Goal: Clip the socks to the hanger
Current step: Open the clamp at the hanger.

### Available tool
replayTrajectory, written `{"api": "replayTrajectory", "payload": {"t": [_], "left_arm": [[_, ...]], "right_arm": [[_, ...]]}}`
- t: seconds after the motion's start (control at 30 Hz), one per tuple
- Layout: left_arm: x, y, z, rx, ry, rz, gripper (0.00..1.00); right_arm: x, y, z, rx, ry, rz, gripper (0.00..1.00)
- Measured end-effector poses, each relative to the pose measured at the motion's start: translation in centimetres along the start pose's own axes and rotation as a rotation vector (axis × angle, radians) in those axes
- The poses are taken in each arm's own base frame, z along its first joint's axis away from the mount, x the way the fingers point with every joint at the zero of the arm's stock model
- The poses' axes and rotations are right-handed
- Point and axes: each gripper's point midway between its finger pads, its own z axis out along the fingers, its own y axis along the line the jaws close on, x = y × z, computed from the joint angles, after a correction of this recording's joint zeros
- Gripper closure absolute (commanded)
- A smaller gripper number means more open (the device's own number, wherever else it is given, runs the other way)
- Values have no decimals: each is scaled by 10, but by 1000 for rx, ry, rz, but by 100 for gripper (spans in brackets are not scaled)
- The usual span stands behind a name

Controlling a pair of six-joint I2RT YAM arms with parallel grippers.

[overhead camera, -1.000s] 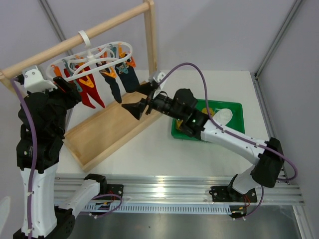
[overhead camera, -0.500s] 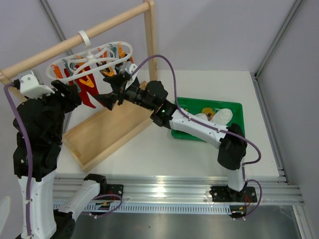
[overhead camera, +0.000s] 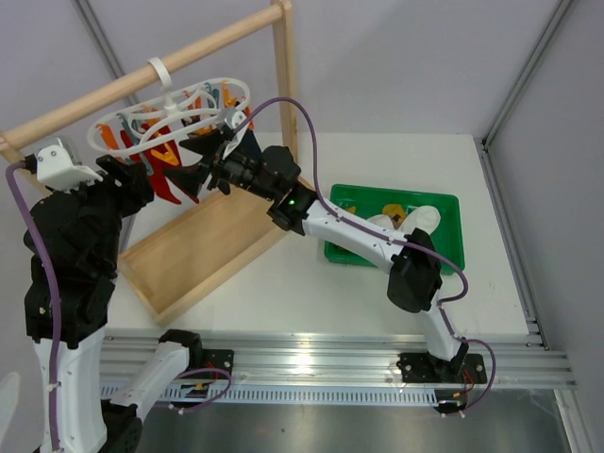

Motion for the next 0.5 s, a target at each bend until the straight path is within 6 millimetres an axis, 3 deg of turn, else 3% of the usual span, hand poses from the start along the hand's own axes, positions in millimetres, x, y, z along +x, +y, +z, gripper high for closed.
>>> {"api": "replayTrajectory", "payload": {"t": [0.17, 0.3, 0.5], "left_arm": [[3, 1, 1, -2, 5, 2, 36], [6, 1, 2, -3, 10, 4, 36], [10, 2, 2, -5, 18, 6, 36]], "right_arm": [[5, -3, 4, -11, -2, 30, 23], [7, -4, 6, -25, -3, 59, 32], [1, -10, 5, -37, -17, 88, 40]]}}
